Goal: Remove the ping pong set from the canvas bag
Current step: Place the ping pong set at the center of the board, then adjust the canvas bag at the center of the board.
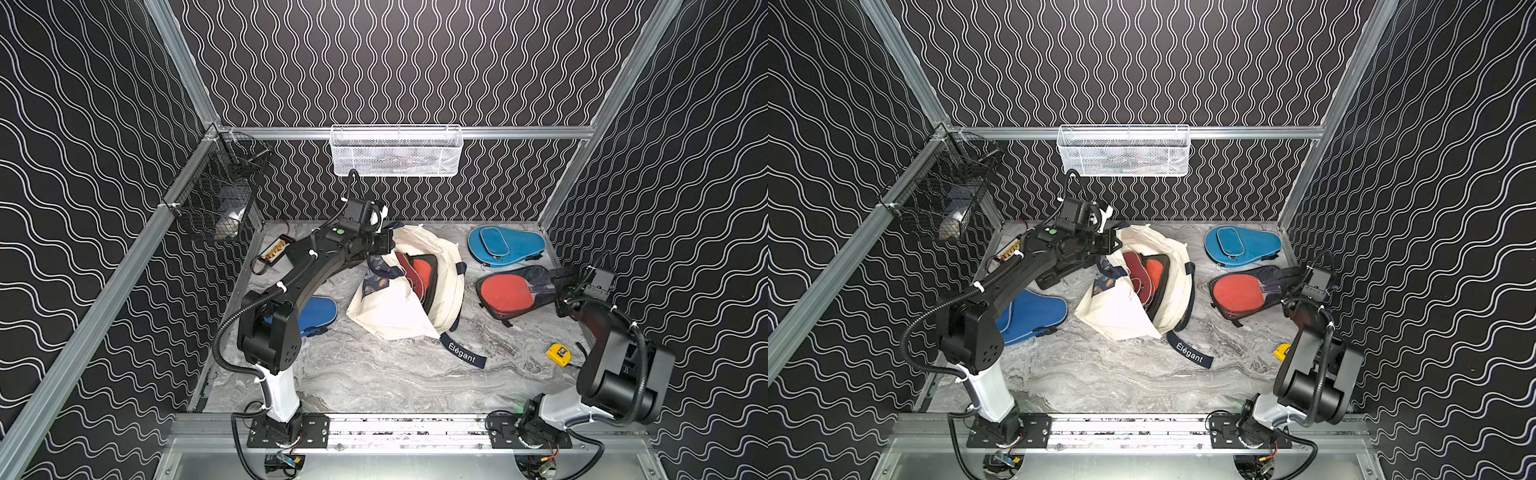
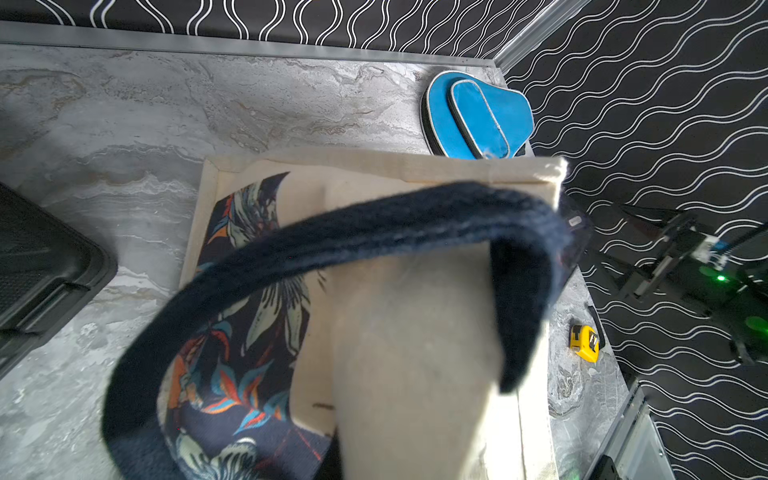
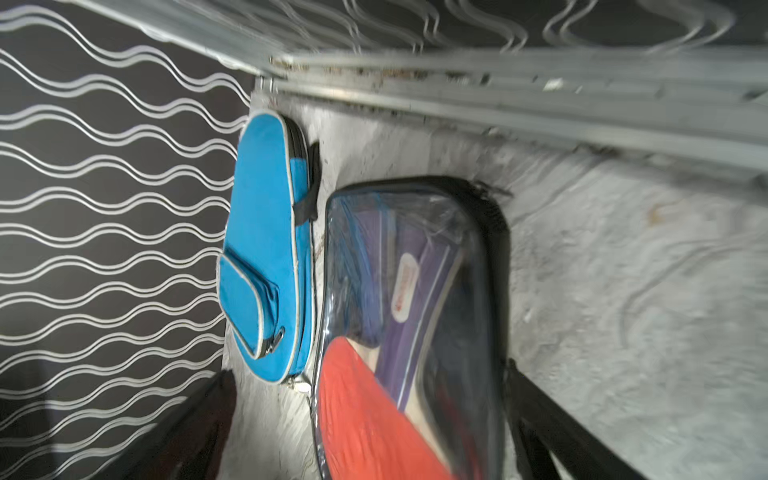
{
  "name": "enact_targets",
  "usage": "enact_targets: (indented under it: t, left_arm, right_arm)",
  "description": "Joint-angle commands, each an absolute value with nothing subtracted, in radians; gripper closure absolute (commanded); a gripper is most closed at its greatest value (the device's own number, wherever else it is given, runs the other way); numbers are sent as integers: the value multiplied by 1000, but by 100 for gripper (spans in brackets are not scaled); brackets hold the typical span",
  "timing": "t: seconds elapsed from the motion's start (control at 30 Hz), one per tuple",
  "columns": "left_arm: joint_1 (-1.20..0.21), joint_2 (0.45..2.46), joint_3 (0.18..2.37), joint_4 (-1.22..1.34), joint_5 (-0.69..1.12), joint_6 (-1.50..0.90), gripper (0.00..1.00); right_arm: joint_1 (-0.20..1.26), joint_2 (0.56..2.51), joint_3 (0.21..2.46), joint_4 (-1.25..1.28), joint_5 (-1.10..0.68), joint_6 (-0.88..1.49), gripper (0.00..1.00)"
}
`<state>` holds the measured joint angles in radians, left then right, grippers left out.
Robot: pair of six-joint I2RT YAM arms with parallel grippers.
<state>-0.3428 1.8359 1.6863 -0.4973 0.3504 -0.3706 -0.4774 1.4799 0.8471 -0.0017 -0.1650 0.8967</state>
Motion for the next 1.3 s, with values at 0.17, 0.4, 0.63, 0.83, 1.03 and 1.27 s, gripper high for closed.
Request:
enact_targets:
  t: [0.17, 0.4, 0.63, 0.83, 1.03, 1.27]
  left_arm:
    - [-341, 1824, 1684, -502, 350, -373, 100]
    - [-341, 1831, 1688, -501, 356, -373, 100]
    - [-342, 1827, 1686, -500, 359, -373, 100]
    - [-341, 1824, 1683, -502, 359, -372, 100]
    - [-346, 1813, 1681, -507, 349, -364, 100]
    - [-374, 1819, 1701, -546, 316, -340, 100]
  right_arm:
    - [-415, 1358, 885, -74, -18, 808, 1]
    - [-135, 1302, 929, 28, -127, 679, 1]
    - [62, 1431, 971, 41, -375, 615, 2]
    - [153, 1568, 1017, 60, -508, 546, 5]
    - [184, 1703, 1075, 75, -482, 521, 19]
    - [212, 1688, 1066, 109, -470, 554, 79]
